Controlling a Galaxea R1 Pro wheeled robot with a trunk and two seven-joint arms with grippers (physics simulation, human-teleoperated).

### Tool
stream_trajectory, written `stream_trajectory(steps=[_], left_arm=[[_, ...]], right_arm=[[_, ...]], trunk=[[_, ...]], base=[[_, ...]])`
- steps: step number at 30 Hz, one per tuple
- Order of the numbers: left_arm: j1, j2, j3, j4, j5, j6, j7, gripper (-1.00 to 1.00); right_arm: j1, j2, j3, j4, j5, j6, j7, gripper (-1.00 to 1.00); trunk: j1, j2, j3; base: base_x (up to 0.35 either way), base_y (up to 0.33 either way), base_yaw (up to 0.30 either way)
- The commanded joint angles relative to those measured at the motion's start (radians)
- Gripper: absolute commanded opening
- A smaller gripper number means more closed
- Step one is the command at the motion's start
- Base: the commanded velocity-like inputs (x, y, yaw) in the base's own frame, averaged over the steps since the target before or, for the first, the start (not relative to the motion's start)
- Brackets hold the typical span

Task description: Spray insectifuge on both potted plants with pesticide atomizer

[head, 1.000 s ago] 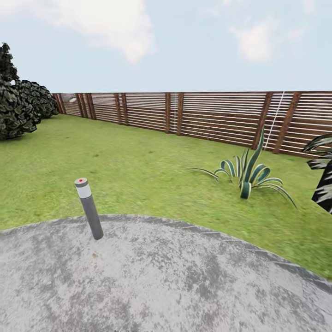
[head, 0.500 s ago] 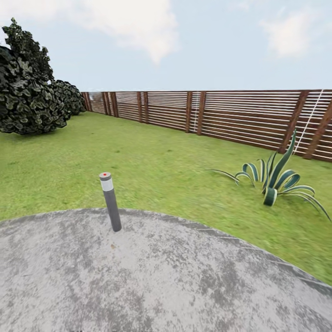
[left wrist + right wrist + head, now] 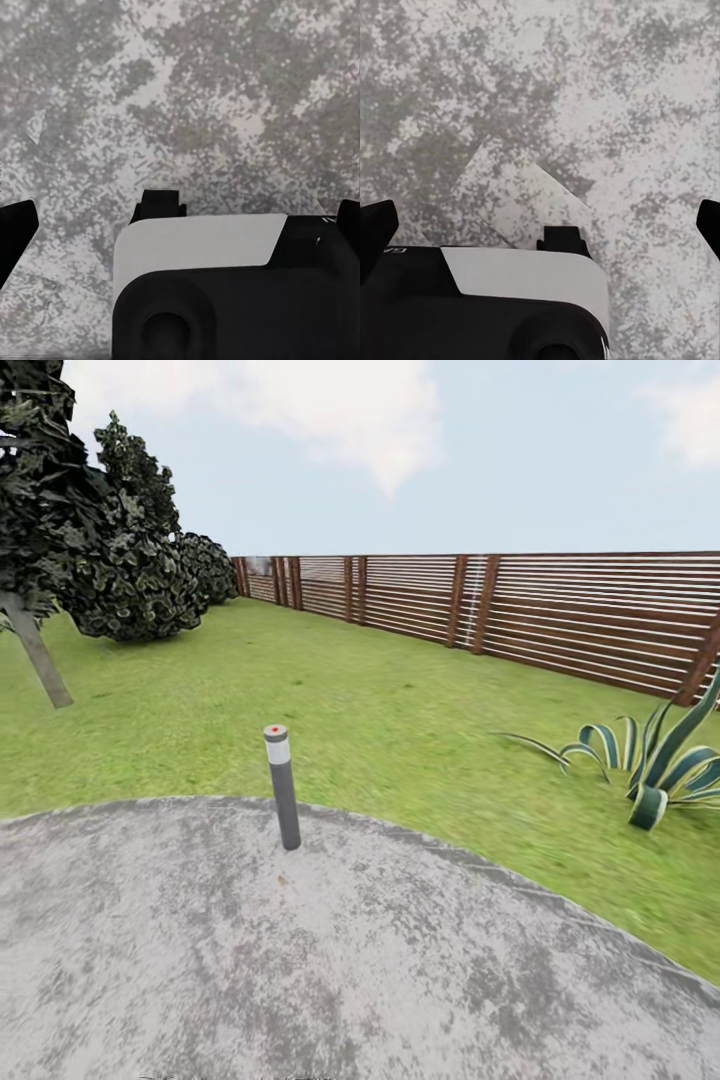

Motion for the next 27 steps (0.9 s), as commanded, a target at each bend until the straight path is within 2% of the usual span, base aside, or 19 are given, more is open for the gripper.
stream_trajectory(steps=[1, 27], left_arm=[[-0.001, 0.0, 0.002, 0.001, 0.0, -0.003, 0.0, 1.0], [-0.001, 0.0, 0.002, 0.001, 0.0, -0.014, 0.0, 1.0]], right_arm=[[0.0, 0.0, 0.0, 0.0, 0.0, -0.003, 0.001, 1.0], [0.0, 0.0, 0.0, 0.0, 0.0, -0.003, 0.001, 1.0]], trunk=[[0.0, 0.0, -0.001], [0.0, 0.0, -0.014]], base=[[0.0, 0.0, 0.288], [0.0, 0.0, 0.288]])
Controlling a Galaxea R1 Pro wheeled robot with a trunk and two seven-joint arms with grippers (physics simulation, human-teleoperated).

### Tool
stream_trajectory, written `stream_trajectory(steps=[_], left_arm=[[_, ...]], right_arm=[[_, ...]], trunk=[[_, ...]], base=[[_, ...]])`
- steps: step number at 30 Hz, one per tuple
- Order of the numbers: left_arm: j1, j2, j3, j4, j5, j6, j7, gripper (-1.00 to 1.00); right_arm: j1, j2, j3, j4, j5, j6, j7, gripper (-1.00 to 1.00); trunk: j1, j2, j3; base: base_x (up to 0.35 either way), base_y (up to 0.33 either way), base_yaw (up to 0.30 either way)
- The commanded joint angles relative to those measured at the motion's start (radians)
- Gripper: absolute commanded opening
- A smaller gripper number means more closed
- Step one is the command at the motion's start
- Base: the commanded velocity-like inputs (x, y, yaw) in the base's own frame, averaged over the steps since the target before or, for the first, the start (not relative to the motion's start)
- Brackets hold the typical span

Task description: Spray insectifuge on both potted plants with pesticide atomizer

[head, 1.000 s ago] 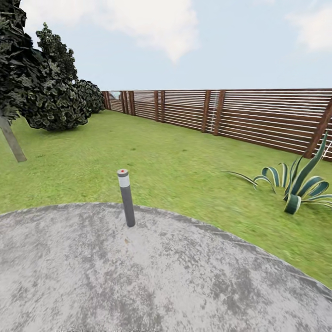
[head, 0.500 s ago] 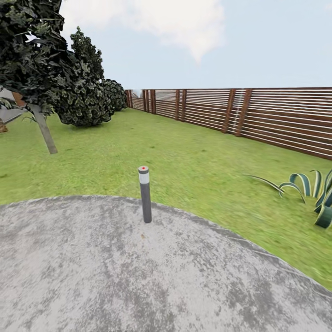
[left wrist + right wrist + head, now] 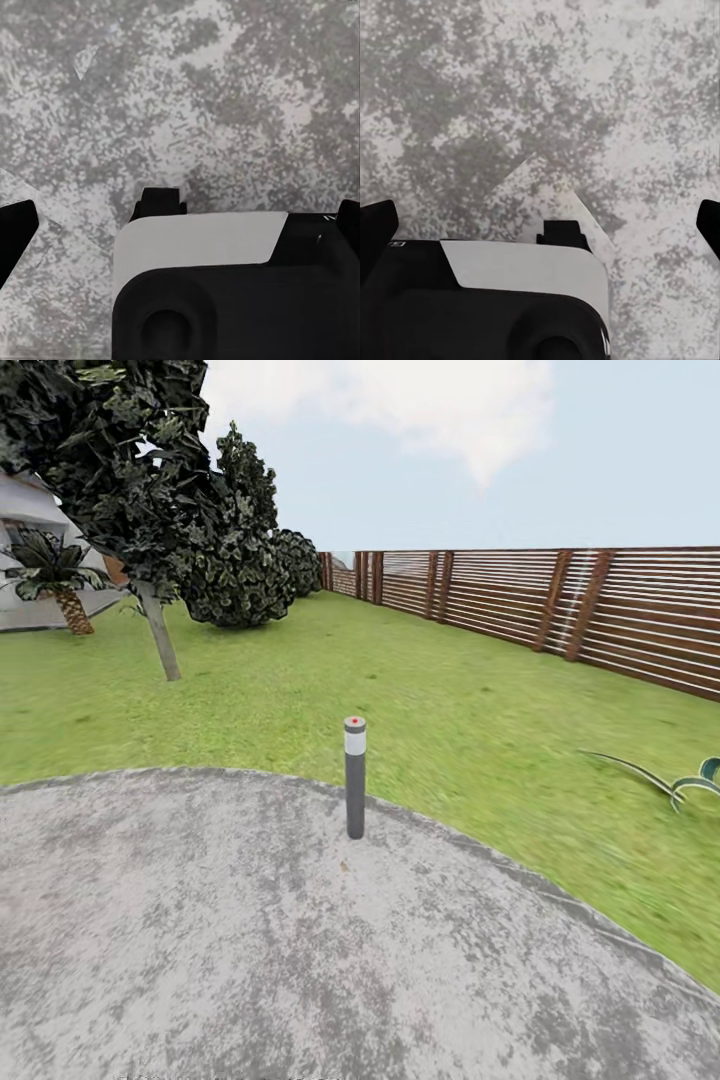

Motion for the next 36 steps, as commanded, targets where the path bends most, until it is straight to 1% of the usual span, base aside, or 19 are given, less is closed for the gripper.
stream_trajectory(steps=[1, 9, 21, 36], left_arm=[[-0.001, 0.0, 0.002, 0.001, 0.0, -0.005, 0.0, 1.0], [-0.001, 0.0, 0.002, 0.001, 0.0, -0.006, 0.0, 1.0], [-0.001, 0.0, 0.002, 0.001, 0.0, -0.006, 0.0, 1.0], [-0.001, 0.0, 0.003, 0.001, 0.0, -0.006, 0.0, 1.0]], right_arm=[[0.0, 0.0, 0.0, 0.0, 0.0, -0.003, 0.001, 1.0], [0.0, 0.0, 0.0, 0.0, 0.0, -0.003, 0.001, 1.0], [0.0, 0.0, 0.0, 0.0, 0.0, -0.003, 0.001, 1.0], [-0.001, 0.0, 0.0, 0.0, 0.0, -0.003, 0.001, 1.0]], trunk=[[0.0, 0.0, -0.001], [0.0, 0.0, -0.005], [0.0, 0.0, -0.011], [0.0, 0.0, -0.018]], base=[[0.0, 0.0, 0.288], [-0.054, 0.0, 0.288], [-0.272, 0.0, 0.288], [-0.138, 0.0, 0.288]])
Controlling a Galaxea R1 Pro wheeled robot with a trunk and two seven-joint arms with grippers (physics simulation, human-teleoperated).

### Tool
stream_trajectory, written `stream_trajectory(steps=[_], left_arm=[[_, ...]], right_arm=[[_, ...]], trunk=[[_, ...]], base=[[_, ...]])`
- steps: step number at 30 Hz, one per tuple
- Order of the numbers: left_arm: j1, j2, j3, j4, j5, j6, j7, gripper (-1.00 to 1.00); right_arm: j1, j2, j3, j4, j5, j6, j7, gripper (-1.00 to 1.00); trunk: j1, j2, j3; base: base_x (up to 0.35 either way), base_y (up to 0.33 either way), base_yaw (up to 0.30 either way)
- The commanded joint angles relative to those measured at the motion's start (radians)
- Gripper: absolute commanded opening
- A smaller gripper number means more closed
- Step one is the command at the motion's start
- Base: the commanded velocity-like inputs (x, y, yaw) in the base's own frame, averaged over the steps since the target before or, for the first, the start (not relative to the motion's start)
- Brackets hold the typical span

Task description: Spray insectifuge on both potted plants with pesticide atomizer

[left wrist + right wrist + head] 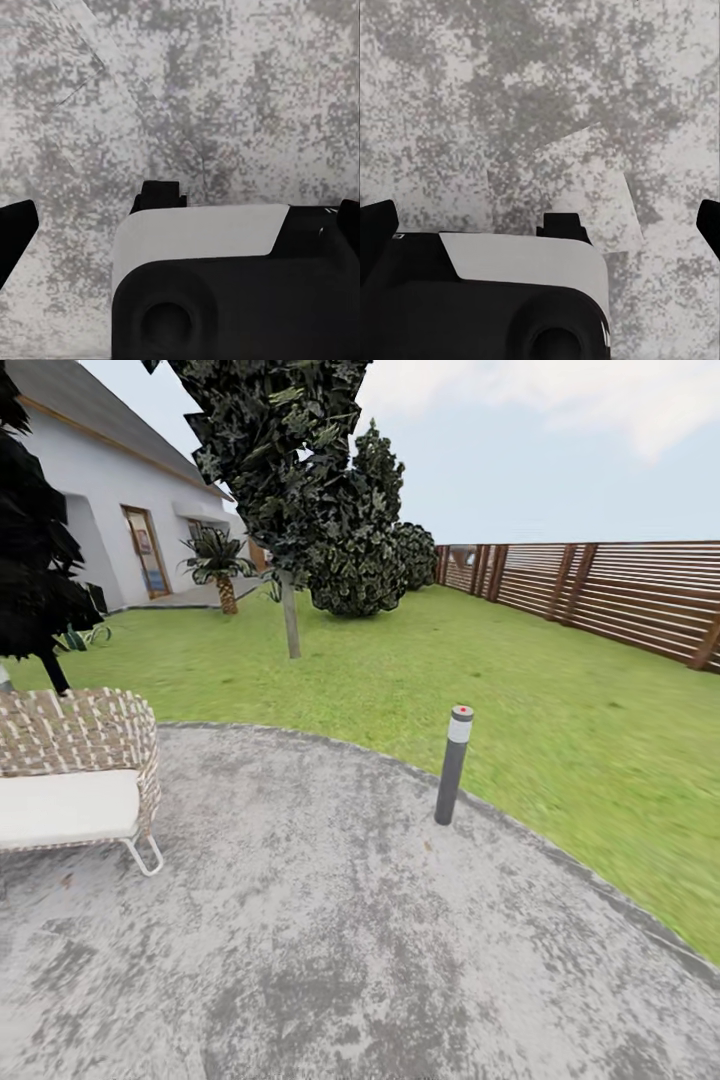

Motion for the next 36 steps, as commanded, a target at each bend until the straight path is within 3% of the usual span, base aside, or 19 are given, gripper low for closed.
stream_trajectory(steps=[1, 24, 36], left_arm=[[-0.001, 0.0, 0.002, 0.001, 0.0, -0.004, 0.0, 1.0], [-0.001, 0.0, 0.002, 0.001, 0.0, -0.003, 0.0, 1.0], [-0.001, 0.0, 0.003, 0.001, 0.001, -0.004, 0.0, 1.0]], right_arm=[[0.0, 0.0, 0.0, 0.0, 0.0, -0.003, 0.001, 1.0], [0.0, 0.0, 0.0, 0.0, 0.0, -0.003, 0.001, 1.0], [0.001, 0.001, 0.0, 0.0, 0.0, -0.003, 0.001, 1.0]], trunk=[[0.0, 0.0, -0.001], [0.0, 0.0, -0.012], [0.0, 0.0, -0.018]], base=[[-0.125, 0.0, 0.288], [-0.117, 0.0, 0.288], [-0.012, 0.0, 0.288]])
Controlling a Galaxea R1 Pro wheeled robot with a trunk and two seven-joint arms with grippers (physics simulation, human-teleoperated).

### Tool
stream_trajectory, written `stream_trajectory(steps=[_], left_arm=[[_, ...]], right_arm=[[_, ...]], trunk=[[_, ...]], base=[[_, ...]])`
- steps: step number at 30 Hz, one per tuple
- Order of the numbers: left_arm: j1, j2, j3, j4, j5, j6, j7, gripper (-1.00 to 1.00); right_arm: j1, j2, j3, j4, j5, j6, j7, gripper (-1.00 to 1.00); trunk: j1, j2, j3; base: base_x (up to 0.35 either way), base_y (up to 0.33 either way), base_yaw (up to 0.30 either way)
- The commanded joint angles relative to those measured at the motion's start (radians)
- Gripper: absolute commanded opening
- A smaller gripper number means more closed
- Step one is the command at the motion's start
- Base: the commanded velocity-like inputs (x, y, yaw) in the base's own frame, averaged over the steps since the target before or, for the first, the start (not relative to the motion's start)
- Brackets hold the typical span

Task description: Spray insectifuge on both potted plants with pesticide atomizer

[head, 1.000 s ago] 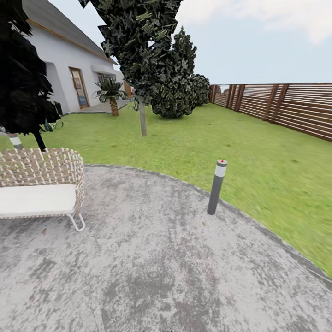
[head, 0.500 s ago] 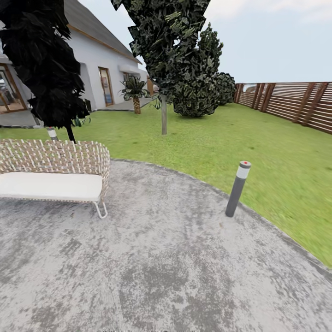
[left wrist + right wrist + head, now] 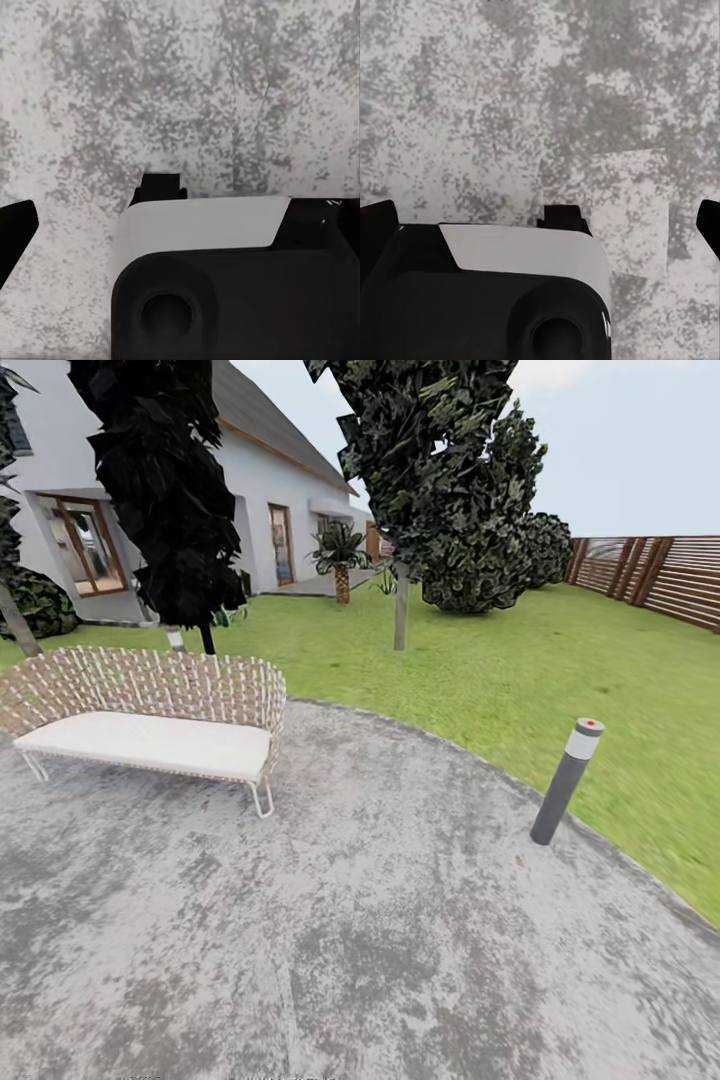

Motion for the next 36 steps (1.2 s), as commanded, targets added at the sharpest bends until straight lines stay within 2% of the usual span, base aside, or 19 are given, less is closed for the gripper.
stream_trajectory(steps=[1, 36], left_arm=[[-0.001, 0.0, 0.002, 0.001, 0.0, -0.003, 0.0, 1.0], [-0.001, 0.0, 0.003, 0.003, 0.001, -0.002, -0.003, 1.0]], right_arm=[[-0.001, 0.0, 0.0, 0.0, -0.001, -0.003, 0.001, 1.0], [-0.001, -0.001, 0.0, 0.0, -0.002, -0.003, 0.001, 1.0]], trunk=[[0.0, 0.0, -0.001], [0.0, 0.0, -0.018]], base=[[0.0, 0.0, 0.288], [0.0, 0.0, 0.288]])
